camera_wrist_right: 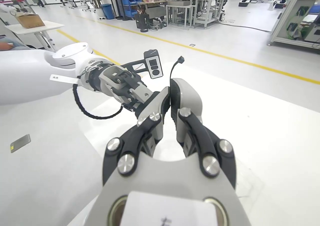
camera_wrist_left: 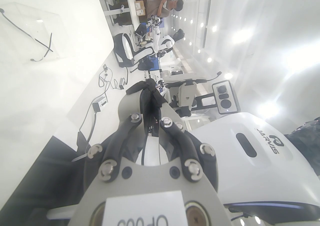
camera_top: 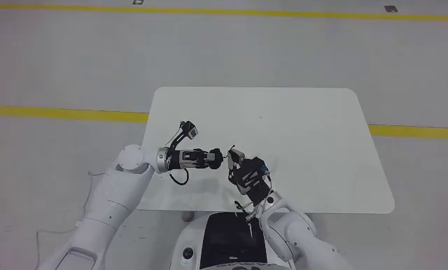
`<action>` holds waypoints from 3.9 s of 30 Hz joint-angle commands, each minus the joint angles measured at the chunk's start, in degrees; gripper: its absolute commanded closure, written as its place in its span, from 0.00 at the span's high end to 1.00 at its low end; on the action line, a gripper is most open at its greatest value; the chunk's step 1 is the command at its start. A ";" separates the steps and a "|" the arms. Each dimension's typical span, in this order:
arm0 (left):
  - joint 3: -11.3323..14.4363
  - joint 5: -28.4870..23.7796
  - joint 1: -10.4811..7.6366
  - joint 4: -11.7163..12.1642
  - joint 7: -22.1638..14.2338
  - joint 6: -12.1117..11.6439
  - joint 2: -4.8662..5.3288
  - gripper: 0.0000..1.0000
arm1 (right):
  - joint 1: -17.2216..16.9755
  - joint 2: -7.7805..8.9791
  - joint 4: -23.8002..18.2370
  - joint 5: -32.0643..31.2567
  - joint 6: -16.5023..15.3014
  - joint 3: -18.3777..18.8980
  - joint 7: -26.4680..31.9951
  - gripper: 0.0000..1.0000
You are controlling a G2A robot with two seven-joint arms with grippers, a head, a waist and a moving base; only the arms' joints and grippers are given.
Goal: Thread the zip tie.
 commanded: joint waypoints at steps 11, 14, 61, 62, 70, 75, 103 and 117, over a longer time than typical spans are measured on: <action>0.00 0.00 0.00 0.00 0.00 0.00 0.00 0.00 | -0.29 -0.51 0.16 -1.26 1.01 -0.84 -0.80 0.00; 0.00 0.00 0.00 0.00 0.00 0.00 0.00 0.00 | -0.25 -0.64 0.22 -2.47 2.02 -0.92 -0.84 0.00; 0.00 0.00 0.00 0.00 0.00 0.00 0.00 0.00 | -0.26 -1.93 1.85 -4.44 2.27 -0.83 -1.20 0.00; 0.00 0.00 0.00 0.00 0.00 0.00 0.00 0.00 | -0.23 -1.97 1.95 -4.40 2.23 -0.82 -1.16 0.00; 0.00 0.00 0.00 0.00 0.00 0.00 0.00 0.00 | -0.17 -2.19 1.90 -4.26 2.09 -0.65 -1.61 0.00; 0.00 0.00 0.00 0.00 0.00 0.00 0.00 0.00 | -0.54 -2.22 1.63 -4.54 1.65 -0.49 -1.80 0.00; 0.00 0.00 0.00 0.00 0.00 0.00 0.00 0.00 | -0.57 -2.73 2.36 -4.16 -0.93 -0.38 -1.25 0.00; 0.00 0.00 0.00 0.00 0.00 0.00 0.00 0.00 | -0.42 -2.87 2.59 -3.06 -2.80 -0.26 -1.38 0.00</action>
